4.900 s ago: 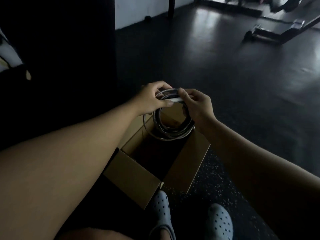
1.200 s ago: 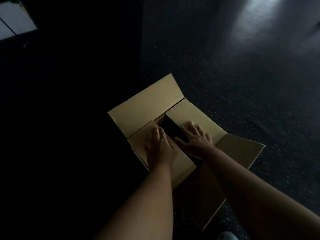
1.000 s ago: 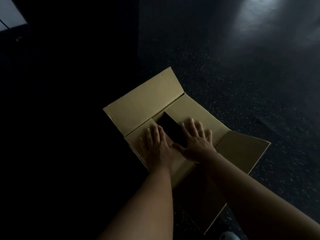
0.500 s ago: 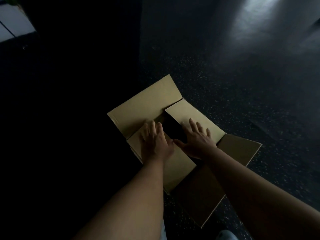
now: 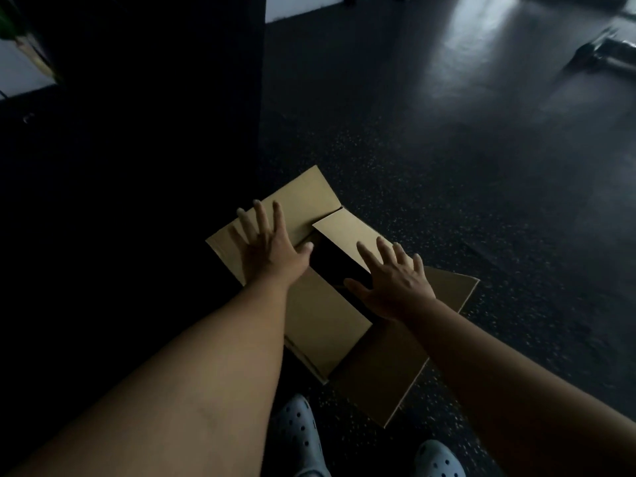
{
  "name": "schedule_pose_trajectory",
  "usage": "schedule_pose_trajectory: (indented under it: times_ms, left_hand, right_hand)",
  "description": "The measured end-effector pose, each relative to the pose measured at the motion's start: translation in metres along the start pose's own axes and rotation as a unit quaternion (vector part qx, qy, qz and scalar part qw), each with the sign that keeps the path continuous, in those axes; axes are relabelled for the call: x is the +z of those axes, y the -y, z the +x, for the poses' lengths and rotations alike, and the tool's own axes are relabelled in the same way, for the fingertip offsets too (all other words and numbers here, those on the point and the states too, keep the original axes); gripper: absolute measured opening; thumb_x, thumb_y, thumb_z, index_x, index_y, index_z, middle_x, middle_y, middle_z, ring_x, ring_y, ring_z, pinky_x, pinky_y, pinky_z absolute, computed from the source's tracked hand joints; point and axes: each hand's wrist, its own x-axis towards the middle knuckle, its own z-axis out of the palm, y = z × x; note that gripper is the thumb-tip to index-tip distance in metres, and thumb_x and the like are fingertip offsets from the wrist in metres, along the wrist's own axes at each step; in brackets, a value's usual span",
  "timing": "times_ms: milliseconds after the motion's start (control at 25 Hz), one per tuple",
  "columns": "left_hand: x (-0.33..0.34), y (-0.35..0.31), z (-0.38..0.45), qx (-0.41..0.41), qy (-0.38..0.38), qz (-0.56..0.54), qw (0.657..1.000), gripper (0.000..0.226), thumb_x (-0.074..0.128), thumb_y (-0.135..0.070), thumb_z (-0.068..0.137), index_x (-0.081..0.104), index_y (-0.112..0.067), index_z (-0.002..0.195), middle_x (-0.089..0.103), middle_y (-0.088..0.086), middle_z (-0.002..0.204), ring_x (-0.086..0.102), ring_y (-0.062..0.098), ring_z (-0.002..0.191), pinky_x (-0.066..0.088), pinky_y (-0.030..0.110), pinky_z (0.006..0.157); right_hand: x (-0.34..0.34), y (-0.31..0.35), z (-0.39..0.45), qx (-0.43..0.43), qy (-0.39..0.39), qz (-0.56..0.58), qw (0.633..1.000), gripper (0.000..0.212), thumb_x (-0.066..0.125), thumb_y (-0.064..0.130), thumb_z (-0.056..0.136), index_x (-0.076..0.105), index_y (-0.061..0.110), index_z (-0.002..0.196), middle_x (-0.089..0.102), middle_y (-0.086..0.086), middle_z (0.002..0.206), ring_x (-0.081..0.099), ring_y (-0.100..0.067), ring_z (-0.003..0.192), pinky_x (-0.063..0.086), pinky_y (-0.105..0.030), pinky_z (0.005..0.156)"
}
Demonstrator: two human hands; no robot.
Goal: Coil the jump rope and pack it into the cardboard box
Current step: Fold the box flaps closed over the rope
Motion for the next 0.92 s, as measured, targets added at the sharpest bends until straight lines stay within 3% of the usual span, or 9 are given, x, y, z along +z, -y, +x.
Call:
schedule_pose_trajectory:
  times_ms: [240, 440, 560, 640, 680, 760, 800, 840, 920]
  left_hand:
    - [-0.028, -0.003, 0.044, -0.002, 0.022, 0.053, 0.998, 0.111, 0.05, -0.074, 0.085, -0.01, -0.021, 0.162, -0.007, 0.022, 0.169, -0.006, 0.052, 0.152, -0.005, 0.065, 0.12]
    - [-0.018, -0.006, 0.058, -0.037, 0.092, 0.061, 0.993, 0.111, 0.049, -0.076, 0.085, -0.008, -0.02, 0.162, 0.009, 0.025, 0.168, 0.012, 0.05, 0.152, 0.001, 0.066, 0.119]
    - [-0.016, -0.009, 0.05, -0.027, 0.101, 0.031, 0.994, 0.091, 0.05, -0.067, 0.09, 0.022, -0.016, 0.16, 0.033, 0.019, 0.162, 0.033, 0.041, 0.146, 0.022, 0.059, 0.118]
    - [-0.015, -0.017, 0.038, 0.008, 0.034, 0.024, 0.999, 0.068, 0.05, -0.058, 0.094, 0.048, -0.014, 0.146, 0.044, 0.016, 0.152, 0.043, 0.038, 0.137, 0.035, 0.054, 0.111]
    - [-0.017, -0.02, 0.036, 0.017, -0.014, 0.03, 0.999, 0.065, 0.05, -0.055, 0.095, 0.048, -0.014, 0.145, 0.041, 0.016, 0.152, 0.042, 0.038, 0.137, 0.036, 0.054, 0.11]
    - [-0.024, -0.011, 0.049, 0.002, -0.052, 0.041, 0.998, 0.075, 0.045, -0.057, 0.096, 0.029, -0.017, 0.158, 0.025, 0.016, 0.164, 0.027, 0.041, 0.147, 0.026, 0.058, 0.115]
    - [-0.026, -0.005, 0.06, -0.011, -0.021, 0.025, 0.999, 0.079, 0.041, -0.059, 0.097, 0.019, -0.019, 0.161, 0.02, 0.015, 0.167, 0.022, 0.041, 0.15, 0.018, 0.06, 0.118]
    - [-0.026, 0.0, 0.068, -0.019, 0.021, 0.004, 1.0, 0.077, 0.037, -0.06, 0.099, 0.016, -0.021, 0.162, 0.023, 0.015, 0.167, 0.023, 0.041, 0.151, 0.014, 0.059, 0.119]
    - [-0.021, 0.002, 0.073, -0.02, 0.066, -0.045, 0.997, 0.066, 0.034, -0.056, 0.102, 0.032, -0.02, 0.157, 0.045, 0.016, 0.155, 0.042, 0.038, 0.141, 0.023, 0.055, 0.117]
  right_hand:
    - [0.021, -0.031, -0.059, 0.045, 0.021, -0.056, 0.997, 0.086, 0.029, 0.077, 0.092, -0.004, 0.038, 0.162, -0.01, -0.009, 0.172, -0.007, -0.043, 0.156, 0.006, -0.071, 0.12]
    - [0.046, -0.038, -0.087, 0.084, 0.059, -0.018, 0.995, 0.089, 0.035, 0.078, 0.09, -0.006, 0.042, 0.16, -0.015, -0.003, 0.171, -0.008, -0.044, 0.156, 0.025, -0.072, 0.113]
    - [0.047, -0.027, -0.087, 0.06, 0.039, 0.074, 0.995, 0.088, 0.046, 0.068, 0.093, 0.001, 0.038, 0.162, -0.008, -0.007, 0.172, -0.002, -0.043, 0.156, 0.033, -0.062, 0.117]
    - [0.04, -0.015, -0.085, 0.032, -0.029, 0.105, 0.994, 0.083, 0.048, 0.062, 0.096, 0.008, 0.034, 0.163, 0.002, -0.009, 0.171, 0.003, -0.038, 0.156, 0.034, -0.056, 0.119]
    - [0.036, -0.009, -0.083, 0.022, -0.057, 0.117, 0.991, 0.08, 0.048, 0.06, 0.097, 0.01, 0.033, 0.163, 0.003, -0.009, 0.171, 0.003, -0.036, 0.157, 0.034, -0.054, 0.119]
    - [0.027, 0.005, -0.077, -0.003, -0.074, 0.121, 0.99, 0.077, 0.046, 0.056, 0.1, 0.01, 0.033, 0.163, -0.001, -0.007, 0.172, -0.002, -0.032, 0.158, 0.03, -0.052, 0.12]
    - [0.024, 0.011, -0.073, -0.01, -0.069, 0.117, 0.991, 0.076, 0.045, 0.055, 0.1, 0.008, 0.033, 0.163, -0.005, -0.007, 0.172, -0.006, -0.032, 0.158, 0.026, -0.052, 0.121]
    - [0.022, 0.015, -0.068, -0.015, -0.064, 0.113, 0.991, 0.076, 0.043, 0.056, 0.101, 0.007, 0.033, 0.163, -0.009, -0.007, 0.172, -0.009, -0.033, 0.158, 0.02, -0.052, 0.123]
    - [0.024, 0.021, -0.054, -0.015, -0.062, 0.107, 0.992, 0.076, 0.041, 0.056, 0.101, 0.005, 0.033, 0.164, -0.016, -0.007, 0.171, -0.017, -0.034, 0.156, 0.005, -0.053, 0.125]
